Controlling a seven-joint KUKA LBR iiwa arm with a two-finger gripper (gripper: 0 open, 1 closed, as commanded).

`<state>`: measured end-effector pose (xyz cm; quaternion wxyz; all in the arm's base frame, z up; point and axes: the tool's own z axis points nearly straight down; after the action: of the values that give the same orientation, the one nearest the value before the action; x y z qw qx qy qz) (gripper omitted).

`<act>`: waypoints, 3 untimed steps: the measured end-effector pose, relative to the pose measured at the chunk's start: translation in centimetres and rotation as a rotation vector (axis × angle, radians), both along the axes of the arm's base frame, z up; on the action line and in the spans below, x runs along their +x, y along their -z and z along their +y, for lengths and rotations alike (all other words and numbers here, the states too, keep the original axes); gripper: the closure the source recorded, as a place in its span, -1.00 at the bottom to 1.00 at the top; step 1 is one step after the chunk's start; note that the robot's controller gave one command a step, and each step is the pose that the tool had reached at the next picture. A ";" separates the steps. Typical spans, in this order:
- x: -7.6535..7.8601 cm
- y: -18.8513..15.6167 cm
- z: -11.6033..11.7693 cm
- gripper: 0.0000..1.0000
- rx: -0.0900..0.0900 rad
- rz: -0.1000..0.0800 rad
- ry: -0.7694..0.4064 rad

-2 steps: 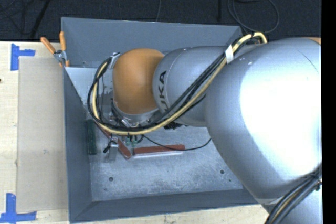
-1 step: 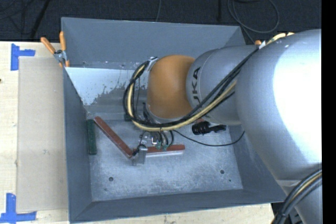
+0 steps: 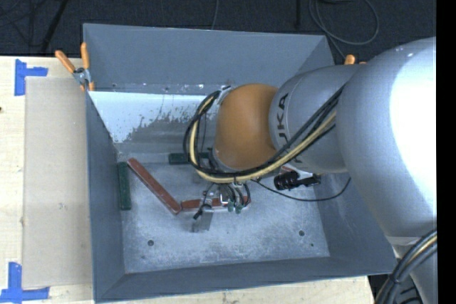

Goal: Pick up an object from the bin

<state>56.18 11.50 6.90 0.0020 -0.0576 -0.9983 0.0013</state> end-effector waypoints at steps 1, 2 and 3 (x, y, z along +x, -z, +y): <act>0.1 0.0 0.2 1.00 0.002 -0.002 0.002; -2.3 0.0 -4.6 1.00 0.002 0.000 -0.065; -4.9 -11.8 -11.9 1.00 0.000 -0.010 0.057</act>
Offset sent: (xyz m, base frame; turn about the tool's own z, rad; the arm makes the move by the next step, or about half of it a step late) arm 0.0000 0.0000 0.0000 0.0000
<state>51.28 -0.42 18.69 -0.0030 -0.0860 -0.9963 0.0008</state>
